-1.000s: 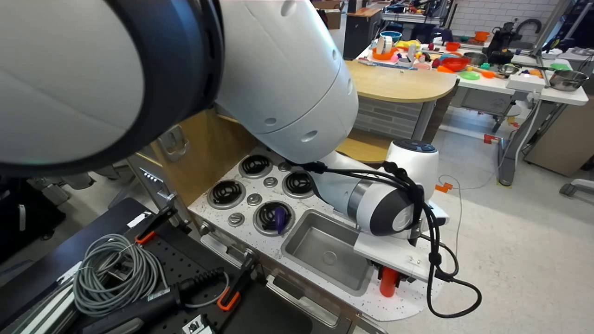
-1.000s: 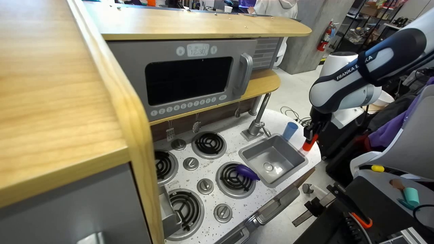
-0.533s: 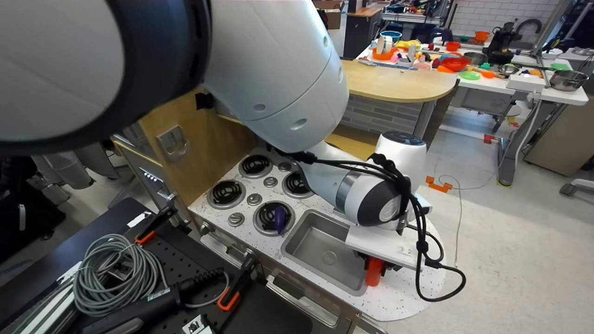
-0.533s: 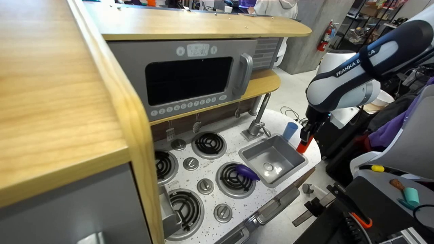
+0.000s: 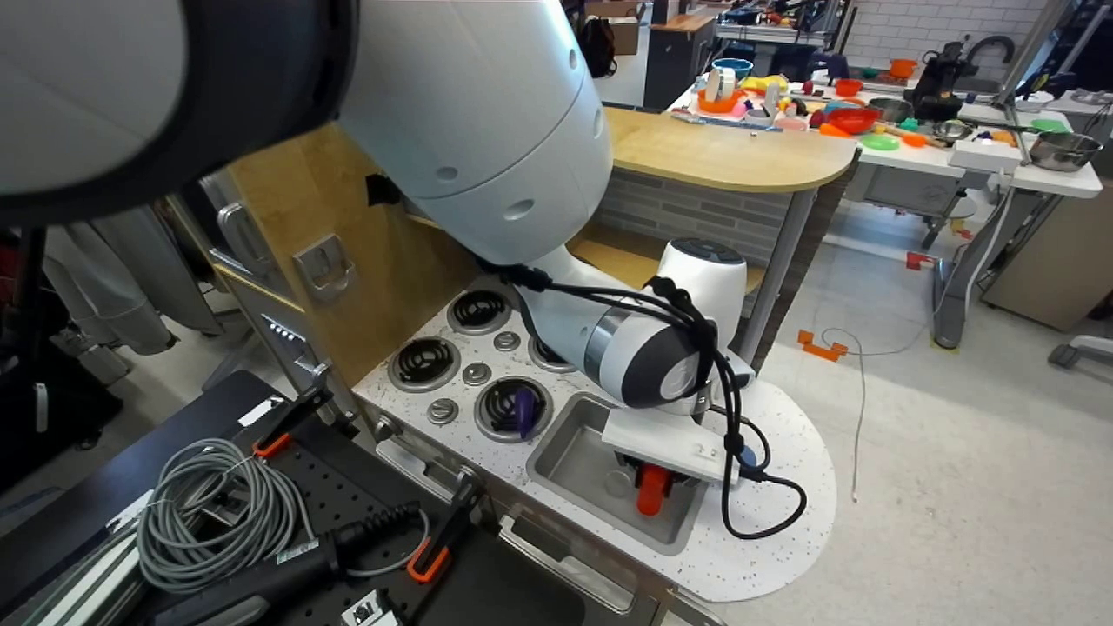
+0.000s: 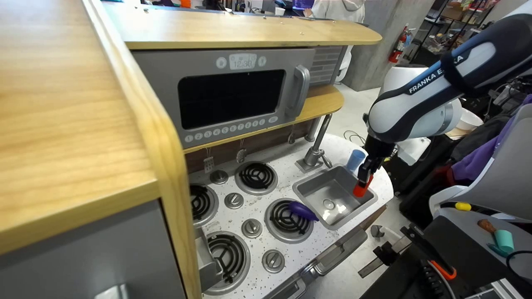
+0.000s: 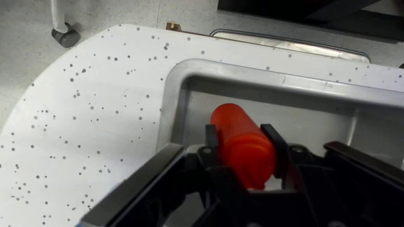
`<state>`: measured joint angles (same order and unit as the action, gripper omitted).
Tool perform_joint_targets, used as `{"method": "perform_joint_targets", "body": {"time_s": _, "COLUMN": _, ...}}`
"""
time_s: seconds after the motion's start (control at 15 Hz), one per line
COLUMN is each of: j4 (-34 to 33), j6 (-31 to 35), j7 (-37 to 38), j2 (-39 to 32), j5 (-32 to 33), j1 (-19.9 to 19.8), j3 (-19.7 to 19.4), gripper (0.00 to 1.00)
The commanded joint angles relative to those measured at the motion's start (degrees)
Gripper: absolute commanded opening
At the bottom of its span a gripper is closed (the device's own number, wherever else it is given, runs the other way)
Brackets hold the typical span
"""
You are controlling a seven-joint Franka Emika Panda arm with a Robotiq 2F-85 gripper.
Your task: Put the sauce bottle in the sink
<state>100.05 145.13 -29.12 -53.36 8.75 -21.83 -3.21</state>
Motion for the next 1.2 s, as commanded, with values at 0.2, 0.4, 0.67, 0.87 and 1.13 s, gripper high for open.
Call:
{"method": "perform_joint_targets", "body": {"time_s": 0.2, "j4": 0.3, "j6": 5.9, "j7": 3.0, "j2": -2.6, "j5": 0.8, "j1": 2.1, "j3": -0.8, "gripper": 0.13}}
{"method": "perform_joint_targets", "body": {"time_s": 0.4, "j4": -1.1, "j6": 7.7, "j7": 4.9, "j2": -4.9, "j5": 0.9, "j1": 3.5, "j3": -1.2, "gripper": 0.13}}
{"method": "perform_joint_targets", "body": {"time_s": 0.67, "j4": -4.9, "j6": 8.4, "j7": 7.8, "j2": -8.1, "j5": 0.7, "j1": 5.6, "j3": -1.7, "gripper": 0.13}}
{"method": "perform_joint_targets", "body": {"time_s": 0.87, "j4": -8.6, "j6": 7.8, "j7": 9.3, "j2": -10.3, "j5": 0.8, "j1": 6.6, "j3": -2.2, "gripper": 0.13}}
{"method": "perform_joint_targets", "body": {"time_s": 1.13, "j4": -13.5, "j6": 7.2, "j7": 10.2, "j2": -13.6, "j5": 0.5, "j1": 6.5, "j3": -2.6, "gripper": 0.13}}
